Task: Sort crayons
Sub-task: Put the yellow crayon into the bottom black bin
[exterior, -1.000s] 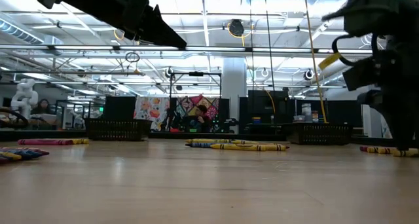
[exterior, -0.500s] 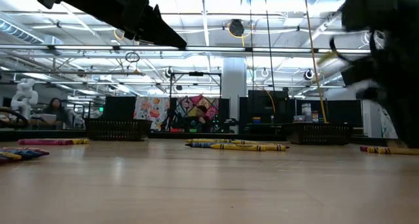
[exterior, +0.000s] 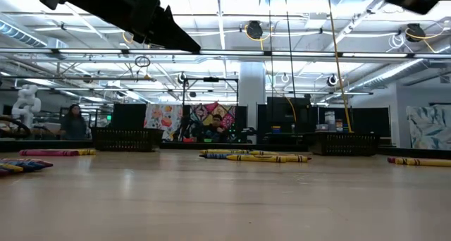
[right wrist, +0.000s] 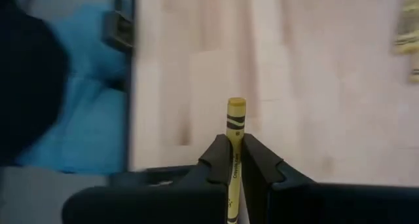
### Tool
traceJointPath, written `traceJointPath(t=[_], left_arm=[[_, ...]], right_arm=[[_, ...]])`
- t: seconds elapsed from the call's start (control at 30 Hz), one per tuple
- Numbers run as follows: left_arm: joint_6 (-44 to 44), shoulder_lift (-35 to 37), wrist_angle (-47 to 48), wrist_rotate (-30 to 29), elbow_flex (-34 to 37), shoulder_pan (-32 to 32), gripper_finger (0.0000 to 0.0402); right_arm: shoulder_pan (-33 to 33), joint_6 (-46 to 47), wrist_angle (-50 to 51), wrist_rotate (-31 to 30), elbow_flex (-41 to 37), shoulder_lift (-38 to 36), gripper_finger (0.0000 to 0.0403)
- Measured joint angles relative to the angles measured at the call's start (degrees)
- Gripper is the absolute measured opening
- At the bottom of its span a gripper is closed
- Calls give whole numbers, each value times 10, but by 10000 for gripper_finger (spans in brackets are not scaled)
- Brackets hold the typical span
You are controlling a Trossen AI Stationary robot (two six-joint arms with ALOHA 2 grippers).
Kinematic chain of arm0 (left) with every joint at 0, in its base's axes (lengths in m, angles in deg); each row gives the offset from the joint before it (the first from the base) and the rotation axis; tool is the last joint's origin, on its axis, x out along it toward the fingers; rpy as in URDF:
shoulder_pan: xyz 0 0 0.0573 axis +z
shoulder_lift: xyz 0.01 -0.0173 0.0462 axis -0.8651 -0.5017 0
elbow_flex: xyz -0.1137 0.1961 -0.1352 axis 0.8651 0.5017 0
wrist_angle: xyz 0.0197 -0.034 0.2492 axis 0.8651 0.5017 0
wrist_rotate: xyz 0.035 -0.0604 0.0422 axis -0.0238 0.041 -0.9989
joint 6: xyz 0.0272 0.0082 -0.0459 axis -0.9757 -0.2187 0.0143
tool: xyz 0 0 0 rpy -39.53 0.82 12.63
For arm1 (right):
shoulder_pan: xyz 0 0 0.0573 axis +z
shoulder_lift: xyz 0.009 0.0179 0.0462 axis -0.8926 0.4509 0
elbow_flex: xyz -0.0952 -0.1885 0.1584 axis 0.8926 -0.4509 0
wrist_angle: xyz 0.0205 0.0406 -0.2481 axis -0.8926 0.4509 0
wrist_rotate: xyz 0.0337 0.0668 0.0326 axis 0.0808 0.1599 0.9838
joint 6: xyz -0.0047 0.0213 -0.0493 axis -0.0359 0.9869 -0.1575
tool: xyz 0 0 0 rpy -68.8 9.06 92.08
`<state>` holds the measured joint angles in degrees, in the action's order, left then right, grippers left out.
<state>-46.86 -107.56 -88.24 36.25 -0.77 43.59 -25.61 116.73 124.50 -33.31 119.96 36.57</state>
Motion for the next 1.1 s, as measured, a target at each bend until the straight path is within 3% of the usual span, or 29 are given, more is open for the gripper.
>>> traceJointPath(t=[0.23, 0.43, 0.6, 0.73, 0.97, 1.1], left_arm=[[0, 0, 0, 0, 0, -10, 89], [0, 0, 0, 0, 0, -20, 89], [-1, 0, 0, 0, 0, -25, 89], [-1, 0, 5, 0, 0, -25, 89], [0, 0, 8, 0, 0, -25, 89], [0, 0, 8, 0, 0, -25, 89]], right_arm=[[91, 90, 7, 3, -3, 42, 1], [118, 125, 17, 12, -6, 117, 22], [118, 94, 32, 87, -6, 175, 33], [118, 61, 36, 123, -6, 201, 10], [118, 66, 58, 101, -6, 183, 2], [118, 80, 67, 44, -5, 132, 1]])
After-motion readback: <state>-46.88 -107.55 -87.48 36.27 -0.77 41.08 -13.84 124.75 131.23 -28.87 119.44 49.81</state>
